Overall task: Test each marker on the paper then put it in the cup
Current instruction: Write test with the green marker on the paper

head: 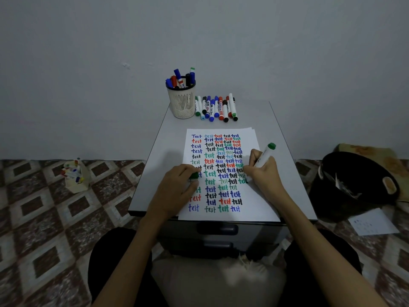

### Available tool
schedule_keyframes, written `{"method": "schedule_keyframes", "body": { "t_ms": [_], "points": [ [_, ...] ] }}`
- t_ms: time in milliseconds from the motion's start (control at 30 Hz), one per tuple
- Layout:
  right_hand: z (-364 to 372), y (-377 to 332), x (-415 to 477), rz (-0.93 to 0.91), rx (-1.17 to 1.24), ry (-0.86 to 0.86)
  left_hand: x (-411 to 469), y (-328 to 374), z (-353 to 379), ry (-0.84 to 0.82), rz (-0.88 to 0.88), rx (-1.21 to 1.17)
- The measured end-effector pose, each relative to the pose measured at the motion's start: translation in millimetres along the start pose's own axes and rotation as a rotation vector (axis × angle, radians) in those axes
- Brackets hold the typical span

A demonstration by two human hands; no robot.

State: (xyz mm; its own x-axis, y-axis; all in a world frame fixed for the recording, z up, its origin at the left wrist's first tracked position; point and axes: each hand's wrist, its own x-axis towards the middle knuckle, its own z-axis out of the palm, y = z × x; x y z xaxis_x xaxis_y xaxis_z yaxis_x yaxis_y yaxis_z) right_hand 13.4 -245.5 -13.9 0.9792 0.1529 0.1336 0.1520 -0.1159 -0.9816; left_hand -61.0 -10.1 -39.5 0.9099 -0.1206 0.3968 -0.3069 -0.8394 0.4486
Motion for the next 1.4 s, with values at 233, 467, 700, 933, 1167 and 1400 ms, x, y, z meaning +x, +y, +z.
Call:
{"method": "schedule_keyframes", "body": {
  "t_ms": [233,467,700,933,1167,1400],
  "points": [
    [-4.8,-8.9,-1.5,-0.022,0.281,0.184,-1.1,-2.1,1.6,0.053,-0.032,-0.005],
    [-2.0,-19.1,-4.6,0.025,0.449,0.094,-0.3,-4.3,-0.9,0.103,-0.056,-0.053],
    [7.8,-38.0,-22.5,0.041,0.415,-0.177,-4.1,1.0,-8.0,0.104,-0.076,-0.395],
    [13.8,-30.8,-29.2,0.060,0.375,-0.159,-4.7,5.1,-12.5,0.141,-0.060,-0.469],
    [23.5,-29.7,-30.7,0.091,0.411,-0.206,-5.8,3.8,-13.0,0.184,-0.049,-0.442],
    [17.7,-36.6,-26.1,0.031,0.274,-0.306,-6.3,2.9,-13.7,0.179,-0.047,-0.483]
  ]
}}
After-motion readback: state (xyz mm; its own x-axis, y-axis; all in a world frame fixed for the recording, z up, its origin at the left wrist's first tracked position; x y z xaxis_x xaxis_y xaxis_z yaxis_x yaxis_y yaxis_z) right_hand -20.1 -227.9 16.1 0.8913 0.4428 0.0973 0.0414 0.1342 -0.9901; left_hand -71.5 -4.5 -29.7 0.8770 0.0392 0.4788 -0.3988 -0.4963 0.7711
